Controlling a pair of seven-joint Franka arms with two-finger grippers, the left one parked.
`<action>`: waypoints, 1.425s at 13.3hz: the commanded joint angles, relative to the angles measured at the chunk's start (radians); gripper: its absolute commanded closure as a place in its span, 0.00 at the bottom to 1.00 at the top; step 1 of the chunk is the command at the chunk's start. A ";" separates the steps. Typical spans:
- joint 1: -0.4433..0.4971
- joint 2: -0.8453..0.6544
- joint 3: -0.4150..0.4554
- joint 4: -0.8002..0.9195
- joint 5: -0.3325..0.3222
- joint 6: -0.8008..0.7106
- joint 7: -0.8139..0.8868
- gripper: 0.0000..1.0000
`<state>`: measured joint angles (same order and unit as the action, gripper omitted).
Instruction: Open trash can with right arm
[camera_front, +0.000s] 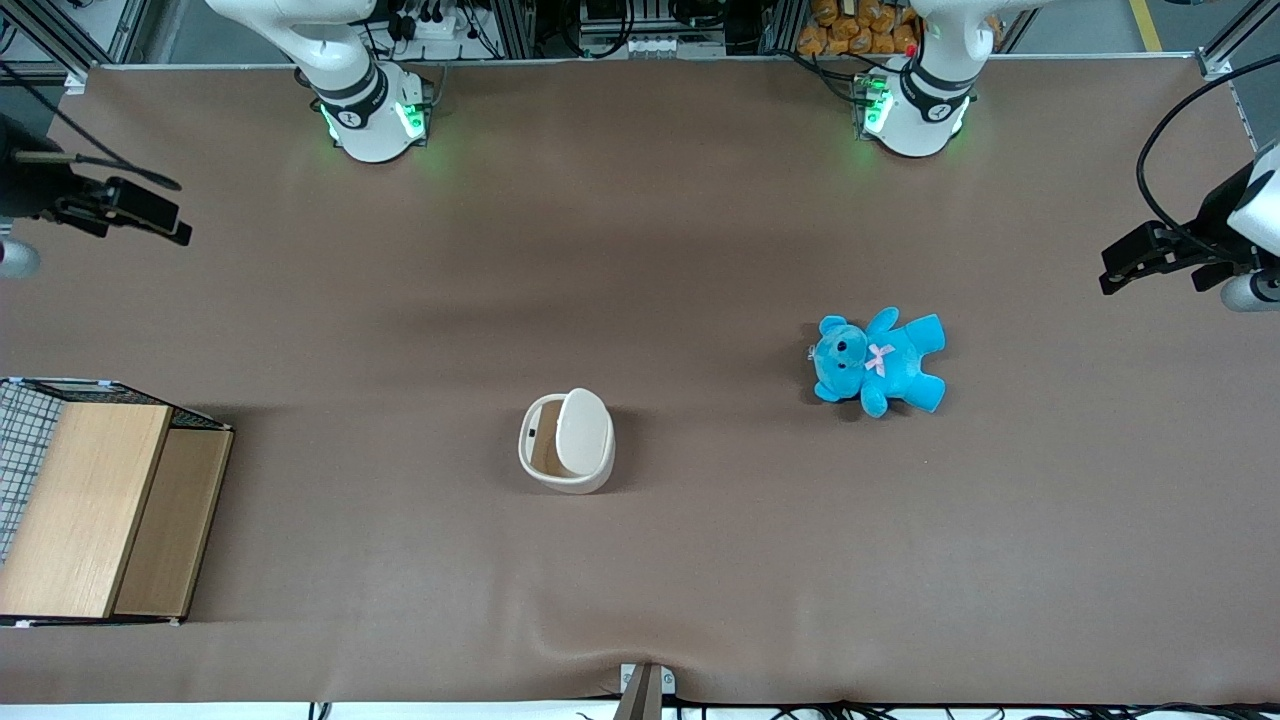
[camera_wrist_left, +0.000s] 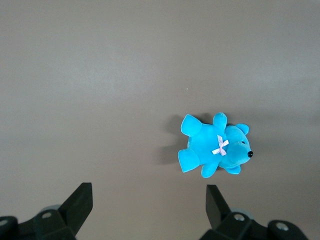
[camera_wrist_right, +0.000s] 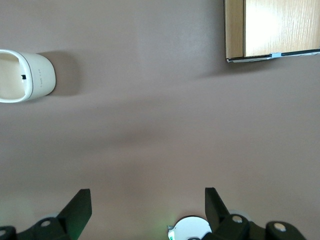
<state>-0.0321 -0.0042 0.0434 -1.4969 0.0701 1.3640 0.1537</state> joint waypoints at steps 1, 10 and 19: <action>-0.002 0.033 0.007 0.041 -0.052 -0.034 -0.016 0.00; -0.017 0.020 0.001 0.024 -0.049 0.041 -0.026 0.00; -0.025 0.043 -0.043 0.043 -0.046 0.040 -0.125 0.00</action>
<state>-0.0412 0.0344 -0.0063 -1.4606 0.0351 1.4035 0.0525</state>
